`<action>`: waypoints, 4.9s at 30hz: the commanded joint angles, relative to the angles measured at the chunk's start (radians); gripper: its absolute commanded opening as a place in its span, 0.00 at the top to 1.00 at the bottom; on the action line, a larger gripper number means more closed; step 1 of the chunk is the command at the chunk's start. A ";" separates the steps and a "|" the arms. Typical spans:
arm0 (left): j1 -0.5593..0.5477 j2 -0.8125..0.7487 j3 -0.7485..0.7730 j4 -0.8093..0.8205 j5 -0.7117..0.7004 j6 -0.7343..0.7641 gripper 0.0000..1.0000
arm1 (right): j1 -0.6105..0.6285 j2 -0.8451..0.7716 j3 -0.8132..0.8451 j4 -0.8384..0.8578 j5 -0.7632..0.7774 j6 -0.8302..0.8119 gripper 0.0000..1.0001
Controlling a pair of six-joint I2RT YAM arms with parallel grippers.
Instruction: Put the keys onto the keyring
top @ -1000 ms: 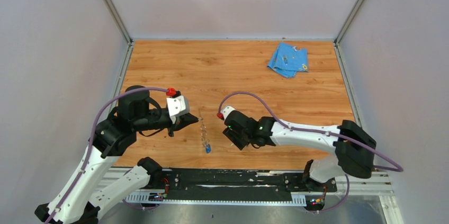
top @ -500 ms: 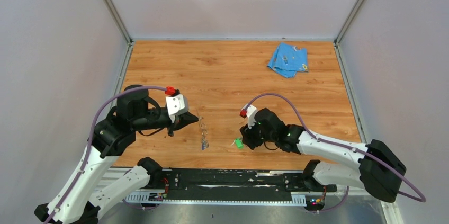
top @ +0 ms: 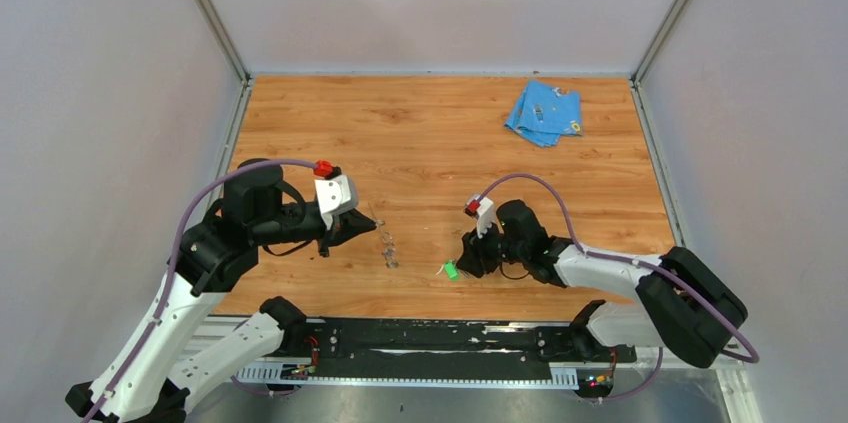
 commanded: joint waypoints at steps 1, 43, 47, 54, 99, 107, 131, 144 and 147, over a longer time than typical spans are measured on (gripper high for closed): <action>0.006 0.004 0.029 0.013 0.016 -0.019 1.00 | -0.011 0.043 -0.030 0.145 -0.043 -0.007 0.53; 0.007 0.013 0.050 0.000 -0.038 -0.049 1.00 | 0.071 0.137 -0.038 0.214 -0.029 -0.063 0.76; 0.007 0.010 0.051 -0.013 -0.054 -0.042 1.00 | 0.083 0.143 -0.036 0.212 -0.023 -0.059 0.83; 0.008 0.011 0.049 -0.017 -0.057 -0.043 1.00 | 0.090 0.139 -0.025 0.205 -0.006 -0.047 1.00; 0.007 -0.014 -0.096 0.012 -0.139 -0.037 1.00 | 0.515 -0.069 0.837 -0.730 0.468 0.121 1.00; 0.006 -0.035 -0.107 0.029 -0.122 -0.026 1.00 | 0.523 0.007 0.924 -0.688 0.393 0.082 1.00; 0.005 -0.110 -0.140 0.170 -0.019 0.077 1.00 | 0.526 0.083 1.055 -0.704 0.296 0.161 1.00; 0.005 -0.129 -0.151 0.169 -0.006 0.098 1.00 | 0.526 0.087 1.058 -0.711 0.330 0.161 1.00; 0.006 -0.128 -0.150 0.168 -0.001 0.098 1.00 | 0.526 0.090 1.057 -0.707 0.330 0.161 1.00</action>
